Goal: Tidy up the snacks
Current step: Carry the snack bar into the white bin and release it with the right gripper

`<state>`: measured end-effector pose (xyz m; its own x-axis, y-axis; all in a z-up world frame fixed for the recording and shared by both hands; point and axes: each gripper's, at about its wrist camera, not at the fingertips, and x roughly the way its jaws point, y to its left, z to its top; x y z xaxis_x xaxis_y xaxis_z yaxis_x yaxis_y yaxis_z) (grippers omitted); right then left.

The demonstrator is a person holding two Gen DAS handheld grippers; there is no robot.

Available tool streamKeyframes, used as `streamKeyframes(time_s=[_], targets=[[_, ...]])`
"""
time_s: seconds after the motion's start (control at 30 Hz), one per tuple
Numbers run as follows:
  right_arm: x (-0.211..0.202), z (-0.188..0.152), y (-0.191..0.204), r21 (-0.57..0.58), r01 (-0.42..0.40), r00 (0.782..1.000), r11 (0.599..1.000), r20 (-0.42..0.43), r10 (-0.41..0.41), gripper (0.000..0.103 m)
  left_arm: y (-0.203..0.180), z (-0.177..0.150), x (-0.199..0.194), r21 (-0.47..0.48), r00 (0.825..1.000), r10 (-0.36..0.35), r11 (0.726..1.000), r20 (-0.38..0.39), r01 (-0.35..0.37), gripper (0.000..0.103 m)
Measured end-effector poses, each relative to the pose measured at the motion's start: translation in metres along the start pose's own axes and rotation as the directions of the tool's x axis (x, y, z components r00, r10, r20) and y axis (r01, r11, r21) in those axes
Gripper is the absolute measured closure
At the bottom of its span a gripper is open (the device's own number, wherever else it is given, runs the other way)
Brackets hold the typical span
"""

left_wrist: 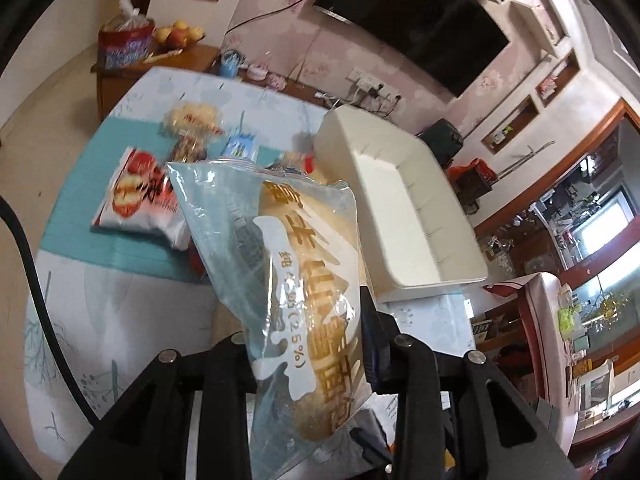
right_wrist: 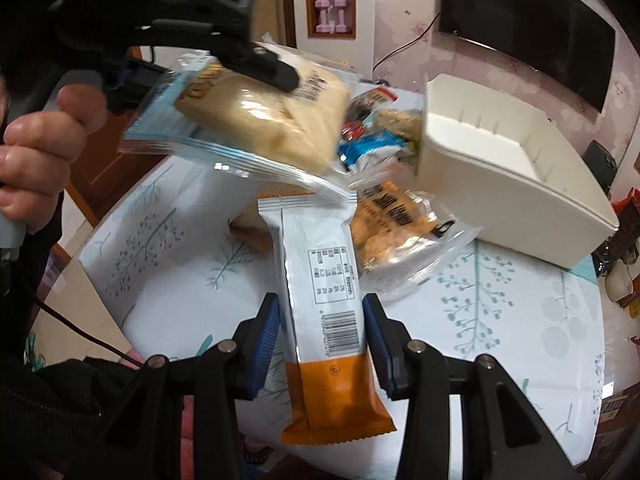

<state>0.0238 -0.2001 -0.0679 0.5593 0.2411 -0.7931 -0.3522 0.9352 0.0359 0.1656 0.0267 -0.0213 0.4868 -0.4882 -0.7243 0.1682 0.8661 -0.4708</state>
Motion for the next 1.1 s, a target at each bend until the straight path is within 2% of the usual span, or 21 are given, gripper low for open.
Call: streamKeyframes(time_s=[0.37, 0.67, 0.77, 0.83, 0.9, 1.1], targets=[[-0.025, 0.033, -0.037, 0.029, 0.08, 0.989, 0.996, 0.123, -0.083, 0.061, -0.043, 0.023, -0.023, 0.083, 0.995, 0.005, 0.996, 0.103, -0.014, 0.072], [-0.033, 0.056, -0.079, 0.124, 0.135, 0.969, 0.983, 0.19, -0.157, 0.061, -0.083, 0.041, -0.01, 0.131, 0.986, 0.012, 0.991, 0.164, -0.034, 0.074], [-0.035, 0.064, -0.096, 0.155, 0.149, 0.961, 0.977, 0.212, -0.18, 0.063, -0.098, 0.045, -0.001, 0.151, 0.985, 0.003, 0.988, 0.17, -0.029, 0.077], [-0.034, 0.069, -0.106, 0.169, 0.157, 0.956, 0.973, 0.22, -0.193, 0.064, -0.105, 0.049, 0.01, 0.152, 0.985, 0.021, 0.987, 0.168, -0.047, 0.08], [-0.029, 0.075, -0.116, 0.167, 0.171, 0.954, 0.971, 0.217, -0.205, 0.065, -0.109, 0.052, 0.018, 0.156, 0.986, 0.005, 0.987, 0.168, -0.031, 0.086], [-0.032, 0.094, -0.151, 0.266, 0.089, 0.952, 0.96, 0.259, -0.16, 0.065, -0.124, 0.063, 0.03, 0.195, 0.985, -0.016, 0.981, 0.173, -0.018, 0.09]])
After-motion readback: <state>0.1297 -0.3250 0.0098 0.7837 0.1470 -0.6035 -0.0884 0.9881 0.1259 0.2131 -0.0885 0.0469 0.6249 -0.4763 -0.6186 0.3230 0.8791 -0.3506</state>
